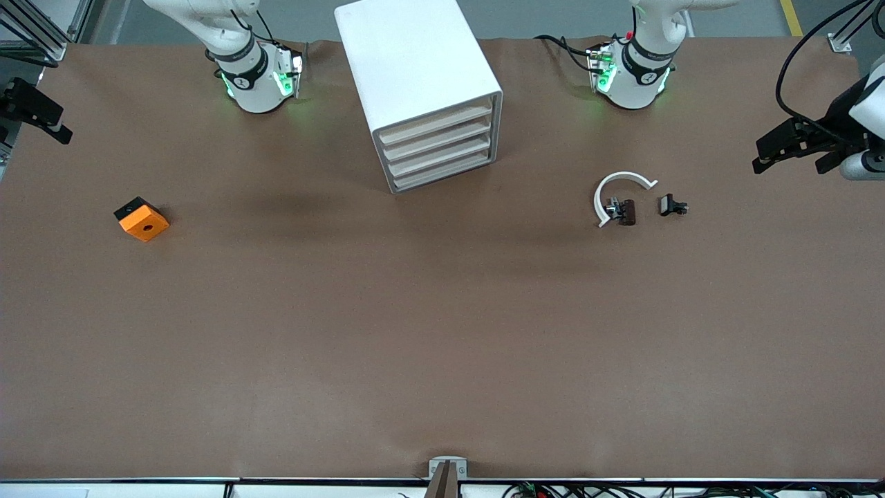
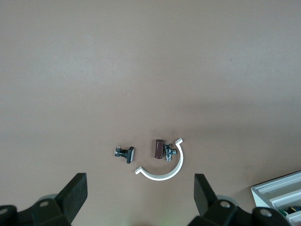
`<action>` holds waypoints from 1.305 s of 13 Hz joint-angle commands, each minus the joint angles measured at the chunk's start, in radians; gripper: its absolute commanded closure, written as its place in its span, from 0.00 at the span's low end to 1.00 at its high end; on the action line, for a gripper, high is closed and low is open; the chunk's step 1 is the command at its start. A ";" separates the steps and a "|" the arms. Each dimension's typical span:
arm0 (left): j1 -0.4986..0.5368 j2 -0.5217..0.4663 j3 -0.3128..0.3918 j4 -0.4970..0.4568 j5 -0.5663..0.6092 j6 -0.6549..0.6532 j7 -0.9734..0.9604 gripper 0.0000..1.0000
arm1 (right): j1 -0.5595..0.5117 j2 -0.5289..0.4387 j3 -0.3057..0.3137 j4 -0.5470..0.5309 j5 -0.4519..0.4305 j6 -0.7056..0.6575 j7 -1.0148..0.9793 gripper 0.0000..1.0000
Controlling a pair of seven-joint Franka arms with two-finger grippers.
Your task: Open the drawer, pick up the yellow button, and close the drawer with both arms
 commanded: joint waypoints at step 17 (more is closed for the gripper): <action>-0.009 0.166 -0.118 -0.125 -0.057 0.180 -0.527 0.00 | 0.001 -0.008 0.001 0.010 -0.010 0.028 0.008 0.00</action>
